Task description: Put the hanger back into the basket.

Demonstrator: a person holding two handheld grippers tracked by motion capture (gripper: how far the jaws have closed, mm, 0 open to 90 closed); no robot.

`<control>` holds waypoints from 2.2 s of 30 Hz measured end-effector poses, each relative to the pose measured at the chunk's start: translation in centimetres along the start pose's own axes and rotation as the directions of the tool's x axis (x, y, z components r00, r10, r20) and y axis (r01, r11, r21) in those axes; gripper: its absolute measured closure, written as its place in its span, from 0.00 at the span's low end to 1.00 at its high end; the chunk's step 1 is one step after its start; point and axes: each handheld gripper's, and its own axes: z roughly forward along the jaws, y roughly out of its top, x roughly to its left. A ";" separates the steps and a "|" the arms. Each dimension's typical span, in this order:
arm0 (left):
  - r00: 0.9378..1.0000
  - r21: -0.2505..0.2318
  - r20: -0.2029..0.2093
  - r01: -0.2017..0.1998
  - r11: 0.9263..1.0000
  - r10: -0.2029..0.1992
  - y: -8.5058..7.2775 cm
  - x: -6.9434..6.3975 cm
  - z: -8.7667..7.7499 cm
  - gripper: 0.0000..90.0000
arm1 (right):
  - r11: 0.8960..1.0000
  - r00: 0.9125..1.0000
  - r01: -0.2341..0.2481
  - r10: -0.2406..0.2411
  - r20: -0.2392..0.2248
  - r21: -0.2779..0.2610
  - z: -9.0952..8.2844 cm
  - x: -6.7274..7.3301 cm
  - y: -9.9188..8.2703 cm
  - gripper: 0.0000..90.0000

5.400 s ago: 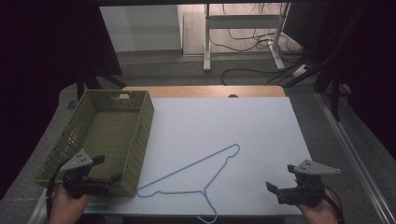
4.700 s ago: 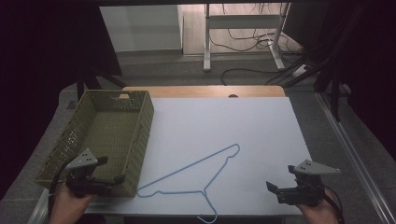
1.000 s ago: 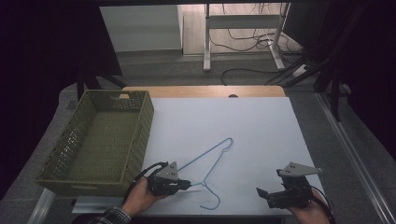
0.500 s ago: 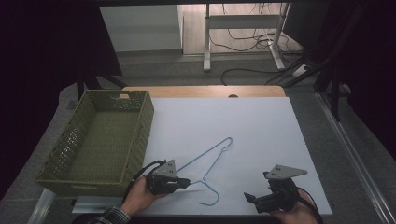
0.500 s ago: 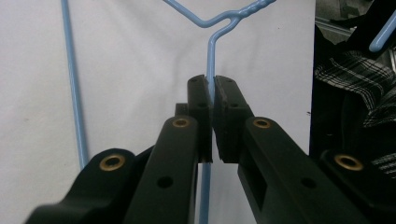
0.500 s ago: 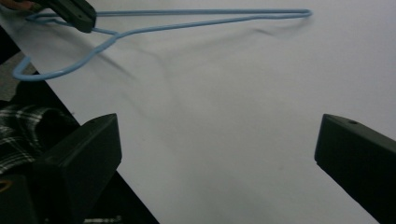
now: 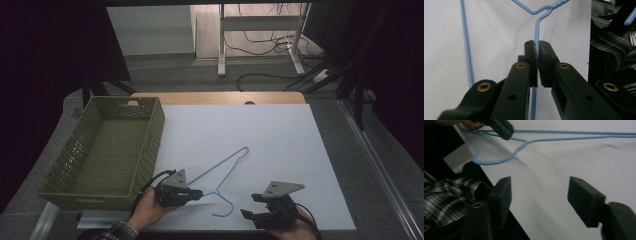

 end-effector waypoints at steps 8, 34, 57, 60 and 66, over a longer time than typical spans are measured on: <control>1.000 0.002 0.002 0.002 1.000 -0.002 0.0 0.1 -0.1 0.96 | 0.996 0.996 0.090 -0.090 -0.010 0.010 2.5 1.9 0.9 0.69; 0.999 -0.033 0.012 0.049 0.998 -0.048 0.0 0.5 -0.7 0.82 | 0.983 0.987 0.160 -0.155 0.052 -0.095 3.3 2.7 1.5 0.85; 0.997 0.083 -0.074 0.038 0.996 -0.032 0.8 -0.2 0.3 0.96 | 0.981 0.990 0.137 -0.133 0.042 -0.136 2.9 2.6 2.8 0.82; 0.995 0.047 -0.072 0.067 0.997 -0.063 0.8 0.1 -0.1 0.96 | 0.982 0.991 0.131 -0.126 0.044 -0.133 2.8 2.5 2.7 0.78; 0.991 -0.032 -0.084 0.097 0.995 -0.100 0.8 0.5 -1.4 0.96 | 0.984 0.993 0.116 -0.110 0.051 -0.136 2.8 2.2 2.8 0.72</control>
